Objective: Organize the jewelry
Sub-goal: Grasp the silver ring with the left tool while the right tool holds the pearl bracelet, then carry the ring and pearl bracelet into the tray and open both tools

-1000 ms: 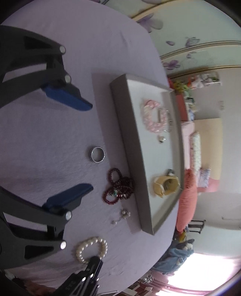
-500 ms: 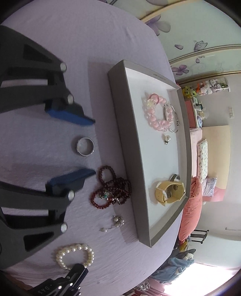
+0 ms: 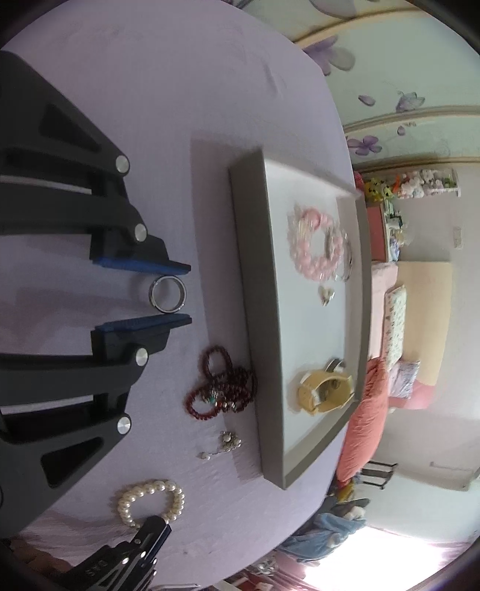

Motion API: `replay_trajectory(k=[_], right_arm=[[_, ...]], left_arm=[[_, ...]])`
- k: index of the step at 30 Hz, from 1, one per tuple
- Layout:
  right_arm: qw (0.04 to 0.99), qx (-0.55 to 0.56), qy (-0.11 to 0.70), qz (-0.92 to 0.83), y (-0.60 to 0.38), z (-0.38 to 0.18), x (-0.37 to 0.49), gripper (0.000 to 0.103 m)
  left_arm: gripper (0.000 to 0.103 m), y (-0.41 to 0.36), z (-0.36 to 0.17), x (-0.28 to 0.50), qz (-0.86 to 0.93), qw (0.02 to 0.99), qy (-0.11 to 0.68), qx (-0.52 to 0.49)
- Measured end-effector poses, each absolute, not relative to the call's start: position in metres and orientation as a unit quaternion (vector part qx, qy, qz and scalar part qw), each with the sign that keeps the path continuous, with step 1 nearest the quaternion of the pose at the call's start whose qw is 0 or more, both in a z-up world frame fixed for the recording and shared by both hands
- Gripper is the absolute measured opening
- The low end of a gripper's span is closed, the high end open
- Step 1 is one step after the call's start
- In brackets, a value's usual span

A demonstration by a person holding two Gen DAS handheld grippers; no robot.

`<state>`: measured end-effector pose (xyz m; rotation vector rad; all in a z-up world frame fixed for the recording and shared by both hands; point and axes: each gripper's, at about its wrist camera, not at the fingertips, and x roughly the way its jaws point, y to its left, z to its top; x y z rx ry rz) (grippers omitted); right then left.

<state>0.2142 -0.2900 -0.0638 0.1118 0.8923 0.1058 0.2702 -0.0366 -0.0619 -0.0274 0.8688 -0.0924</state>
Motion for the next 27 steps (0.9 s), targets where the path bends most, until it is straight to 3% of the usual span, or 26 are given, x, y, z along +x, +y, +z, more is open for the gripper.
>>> replay_trajectory(k=[9,27], right_arm=[[0.904,0.062,0.419,0.061,-0.292,-0.059,0.208,0.01],[0.954,0.058,0.283,0.084,-0.278,-0.008,0.186,0.01]], left_arm=[[0.022,0.011,-0.043,0.216,-0.013,0.93,0.364,-0.054],[0.022,0.011,-0.026,0.181,-0.028,0.956,0.287,-0.057]])
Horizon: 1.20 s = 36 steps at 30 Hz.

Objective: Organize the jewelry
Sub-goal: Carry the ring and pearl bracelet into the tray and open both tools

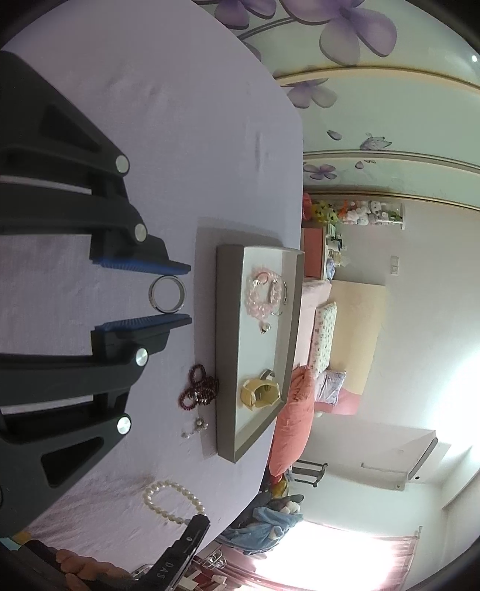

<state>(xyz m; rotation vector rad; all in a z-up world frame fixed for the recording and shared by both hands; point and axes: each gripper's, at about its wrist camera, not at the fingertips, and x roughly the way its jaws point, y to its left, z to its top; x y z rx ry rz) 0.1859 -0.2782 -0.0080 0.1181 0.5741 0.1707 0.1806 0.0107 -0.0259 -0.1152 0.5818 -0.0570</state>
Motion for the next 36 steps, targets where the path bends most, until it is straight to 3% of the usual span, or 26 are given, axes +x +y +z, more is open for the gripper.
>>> replay_trajectory(k=[36], right_arm=[[0.965,0.052,0.24,0.09,-0.266,0.01,0.187,0.01]], left_arm=[[0.022,0.003,-0.02,0.183,-0.031,0.959,0.277,-0.043]])
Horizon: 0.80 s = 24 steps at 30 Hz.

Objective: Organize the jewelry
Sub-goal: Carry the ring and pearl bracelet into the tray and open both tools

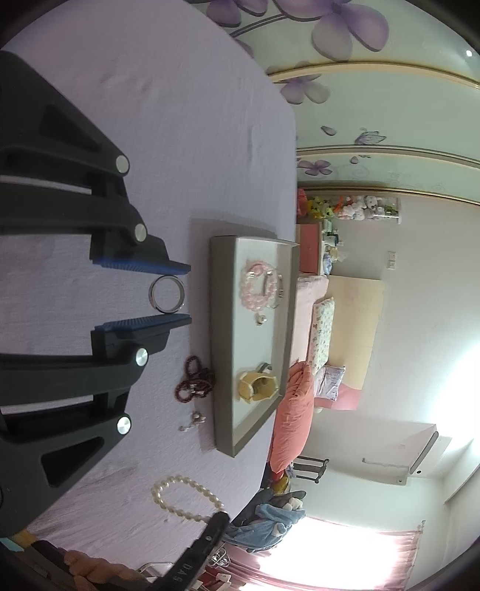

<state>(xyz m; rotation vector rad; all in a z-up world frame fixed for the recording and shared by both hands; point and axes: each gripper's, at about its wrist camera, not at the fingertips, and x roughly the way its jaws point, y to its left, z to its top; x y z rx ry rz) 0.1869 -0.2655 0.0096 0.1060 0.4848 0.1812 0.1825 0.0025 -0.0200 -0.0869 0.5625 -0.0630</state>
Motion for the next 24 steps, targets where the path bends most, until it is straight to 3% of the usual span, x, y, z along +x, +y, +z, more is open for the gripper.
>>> replay_trajectory(k=[12,24], right_arm=[[0.984,0.041,0.144,0.1,-0.242,0.061,0.244,0.01],[0.977,0.072,0.167,0.109,-0.219,0.045,0.34,0.01]], left_arm=[[0.022,-0.003,0.029,0.255,-0.032,0.976,0.216,-0.023],[0.022,-0.014,0.017,0.354,-0.019,0.975,0.221,-0.024]])
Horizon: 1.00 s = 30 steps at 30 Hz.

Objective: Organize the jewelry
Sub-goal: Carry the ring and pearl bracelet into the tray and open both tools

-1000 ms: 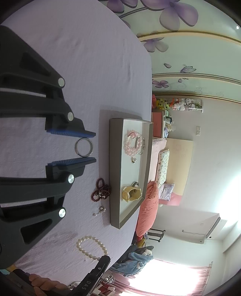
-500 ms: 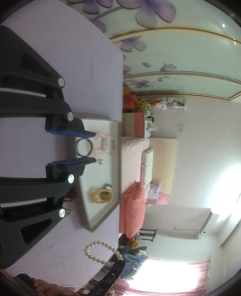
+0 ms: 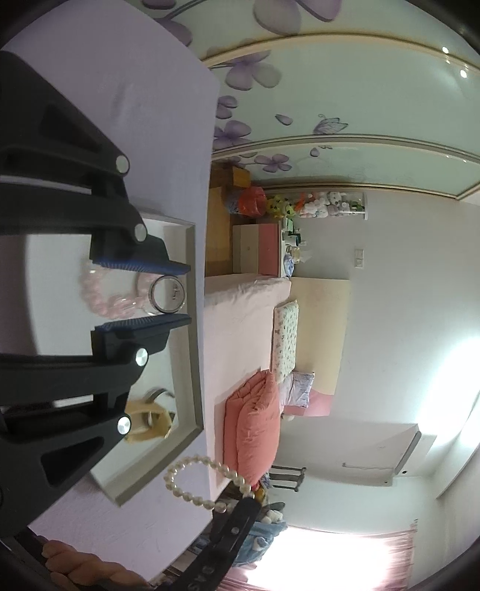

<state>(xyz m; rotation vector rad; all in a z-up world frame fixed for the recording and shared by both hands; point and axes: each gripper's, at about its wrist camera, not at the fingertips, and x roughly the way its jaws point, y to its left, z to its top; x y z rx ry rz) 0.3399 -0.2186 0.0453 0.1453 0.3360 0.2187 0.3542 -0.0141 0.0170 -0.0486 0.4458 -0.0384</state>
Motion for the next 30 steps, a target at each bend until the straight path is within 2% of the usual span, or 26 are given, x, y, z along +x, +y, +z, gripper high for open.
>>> replay_trajectory(k=[15,19,20,22,27,30], right_arm=[[0.963,0.067,0.24,0.107,-0.201,0.003,0.382,0.011],[0.962,0.076,0.242,0.102,-0.205,0.003,0.381,0.011],[0.962,0.078,0.242,0.102,-0.206,0.003,0.382,0.012],[0.962,0.083,0.242,0.097,-0.21,0.004,0.383,0.015],[0.964,0.086,0.236,0.089,-0.217,0.006,0.381,0.026],[0.964,0.084,0.236,0.088,-0.217,0.006,0.38,0.027]], left_arm=[[0.022,-0.023,-0.009,0.399,-0.026,0.969,0.244,-0.015],[0.028,-0.02,-0.013,0.403,-0.028,0.968,0.249,-0.018],[0.033,-0.02,-0.014,0.403,-0.029,0.968,0.25,-0.019],[0.036,-0.016,-0.013,0.408,-0.028,0.968,0.25,-0.021],[0.037,-0.015,-0.016,0.403,-0.026,0.968,0.25,-0.024],[0.039,-0.012,-0.017,0.401,-0.024,0.968,0.249,-0.028]])
